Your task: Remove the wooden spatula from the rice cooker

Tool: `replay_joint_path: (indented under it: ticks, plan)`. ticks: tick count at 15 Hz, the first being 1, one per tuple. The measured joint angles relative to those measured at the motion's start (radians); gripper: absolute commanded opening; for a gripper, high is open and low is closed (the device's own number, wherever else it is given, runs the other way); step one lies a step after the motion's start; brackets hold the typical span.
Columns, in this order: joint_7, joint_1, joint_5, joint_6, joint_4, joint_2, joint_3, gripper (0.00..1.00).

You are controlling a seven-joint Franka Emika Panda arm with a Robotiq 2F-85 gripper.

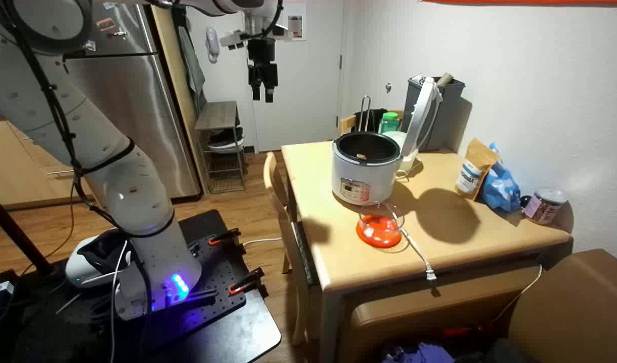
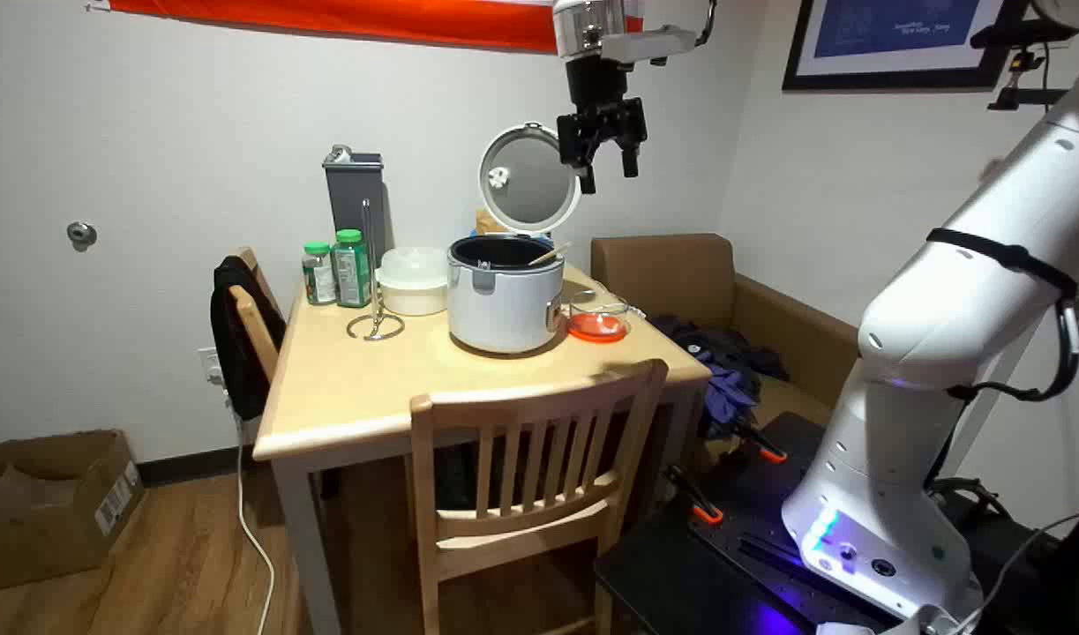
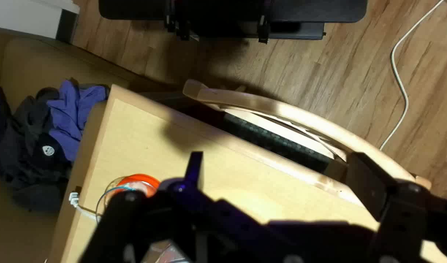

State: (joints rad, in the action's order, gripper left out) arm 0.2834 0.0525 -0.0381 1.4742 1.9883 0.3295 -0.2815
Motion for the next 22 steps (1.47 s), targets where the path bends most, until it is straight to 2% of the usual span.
replay_joint_path:
  ticks: [13, 16, 22]
  plan:
    - [0.042, 0.014, 0.004, 0.030, 0.000, -0.045, 0.041, 1.00]
    - [0.156, 0.007, 0.031, 0.052, -0.006, -0.073, 0.061, 1.00]
    - [0.341, -0.016, 0.111, 0.225, -0.057, -0.207, 0.138, 1.00]
